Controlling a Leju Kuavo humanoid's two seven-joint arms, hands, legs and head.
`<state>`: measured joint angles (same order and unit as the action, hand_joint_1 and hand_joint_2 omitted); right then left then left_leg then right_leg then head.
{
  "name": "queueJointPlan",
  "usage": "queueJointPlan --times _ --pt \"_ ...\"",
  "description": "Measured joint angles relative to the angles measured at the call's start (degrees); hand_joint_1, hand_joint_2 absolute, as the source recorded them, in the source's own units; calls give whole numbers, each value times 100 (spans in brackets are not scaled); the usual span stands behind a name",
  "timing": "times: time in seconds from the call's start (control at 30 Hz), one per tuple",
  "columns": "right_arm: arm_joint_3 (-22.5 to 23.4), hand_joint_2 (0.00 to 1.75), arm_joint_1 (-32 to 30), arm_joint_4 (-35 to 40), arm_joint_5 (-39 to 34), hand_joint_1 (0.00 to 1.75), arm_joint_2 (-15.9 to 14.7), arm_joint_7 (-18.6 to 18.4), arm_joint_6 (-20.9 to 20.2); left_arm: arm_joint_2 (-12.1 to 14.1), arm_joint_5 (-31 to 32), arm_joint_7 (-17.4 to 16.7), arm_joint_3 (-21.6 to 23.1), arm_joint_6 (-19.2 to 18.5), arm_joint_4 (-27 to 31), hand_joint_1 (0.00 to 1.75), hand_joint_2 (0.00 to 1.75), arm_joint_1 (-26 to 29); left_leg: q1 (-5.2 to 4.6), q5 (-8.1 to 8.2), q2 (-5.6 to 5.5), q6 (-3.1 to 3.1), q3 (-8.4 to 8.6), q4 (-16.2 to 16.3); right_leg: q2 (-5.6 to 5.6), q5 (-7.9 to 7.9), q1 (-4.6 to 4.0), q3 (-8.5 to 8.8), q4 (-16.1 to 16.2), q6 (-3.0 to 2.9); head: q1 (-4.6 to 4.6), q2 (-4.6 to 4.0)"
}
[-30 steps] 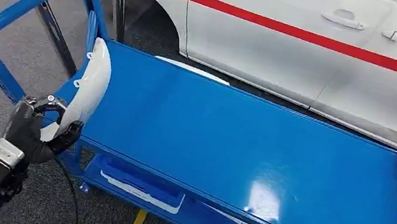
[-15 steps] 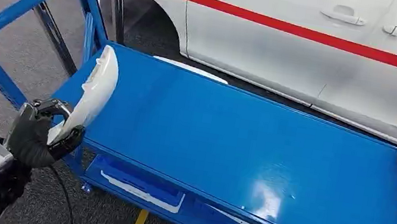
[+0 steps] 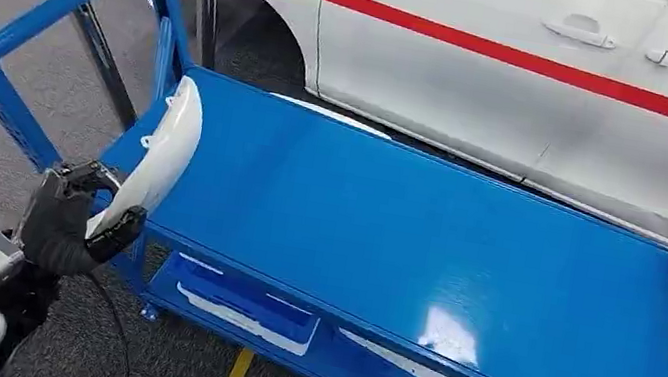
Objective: Take the parts from the cabinet and place them on the table.
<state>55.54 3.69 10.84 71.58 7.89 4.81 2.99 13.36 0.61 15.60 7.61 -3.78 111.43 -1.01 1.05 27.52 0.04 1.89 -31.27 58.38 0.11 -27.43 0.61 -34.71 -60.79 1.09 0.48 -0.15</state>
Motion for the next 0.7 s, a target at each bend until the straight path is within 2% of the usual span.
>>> queueJointPlan --times 0.03,0.1,0.13,0.17,0.2,0.27,0.3,0.33,0.43,0.47,0.5,0.53,0.57,0.6,0.63,0.67,0.7 --pt "7 0 8 4 -11 0 -11 0 0 -33 -26 48 0 4 -17 175 175 1 -1 -17 12 39 -24 0 -1 -259 -5 -136 -326 13 3 0" --pt "31 0 8 4 -28 0 -46 0 11 -121 -26 134 0 22 -66 175 175 37 -22 -41 46 73 -71 2 -1 -707 1 -499 -1196 40 0 0" --pt "33 0 6 7 -35 0 -55 0 28 -156 -26 173 0 31 -81 175 175 77 -32 -49 59 82 -92 6 -2 -800 6 -621 -1502 48 2 0" --pt "33 0 -2 7 -46 0 -64 7 50 -197 -26 201 0 37 -90 175 175 130 -39 -56 72 81 -102 9 -3 -764 10 -624 -1566 47 0 0" --pt "33 0 -11 11 -54 0 -79 26 63 -226 -26 236 2 37 -90 175 175 182 -44 -58 90 81 -106 13 -6 -616 11 -495 -1374 43 2 0" --pt "35 0 -33 20 -61 0 -101 50 68 -272 -26 258 4 44 -90 175 175 226 -47 -59 113 78 -105 27 -24 -192 8 19 -491 2 5 0" --pt "35 0 -34 31 -61 0 -109 57 68 -296 -24 262 7 46 -90 175 175 235 -51 -59 129 65 -104 35 -95 -51 -4 294 9 -33 2 0" --pt "35 0 -29 39 -61 0 -134 61 70 -300 -22 265 7 52 -90 175 175 247 -93 -59 149 29 -115 49 -156 -122 -52 345 169 -52 0 0" --pt "37 0 -31 48 -61 0 -133 70 74 -315 -15 271 9 52 -88 175 175 285 -83 -109 224 -67 -127 31 -59 -48 -81 278 164 -108 0 0" --pt "42 0 -48 55 -61 0 -140 70 87 -331 -15 273 11 52 -87 175 175 306 -84 -125 247 -92 -120 14 -33 -30 -78 268 168 -135 0 0" --pt "46 0 -70 55 -61 0 -142 68 111 -337 -16 273 11 54 -81 175 175 338 -85 -101 238 -122 -135 32 -16 31 -35 266 225 -178 0 0" --pt "48 0 -79 61 -61 0 -144 46 133 -348 -2 282 13 79 -72 175 175 393 -59 48 162 -160 -182 125 -2 69 -22 248 247 -203 -2 0" --pt "52 0 -93 83 -61 0 -153 33 173 -357 17 310 17 135 -59 175 175 452 -59 322 105 -177 -276 407 18 95 -18 210 247 -241 -4 0" --pt "63 0 -107 101 -61 0 -153 33 186 -363 17 328 17 177 -55 175 175 502 -49 564 75 -188 -403 759 37 115 -21 175 240 -261 -4 0" --pt "87 0 -128 123 -63 0 -153 33 199 -368 13 350 17 230 -55 175 175 574 -45 825 56 -200 -575 1243 70 145 -27 124 231 -265 -4 0" --pt "113 0 -150 148 -63 0 -153 33 218 -368 6 372 13 258 -51 175 175 653 -45 982 51 -206 -701 1627 107 175 -30 65 215 -260 -4 0" --pt "127 0 -169 160 -68 0 -153 33 225 -368 -7 378 0 269 -44 175 175 717 -45 990 50 -210 -709 1745 146 199 -30 17 197 -254 -4 0"
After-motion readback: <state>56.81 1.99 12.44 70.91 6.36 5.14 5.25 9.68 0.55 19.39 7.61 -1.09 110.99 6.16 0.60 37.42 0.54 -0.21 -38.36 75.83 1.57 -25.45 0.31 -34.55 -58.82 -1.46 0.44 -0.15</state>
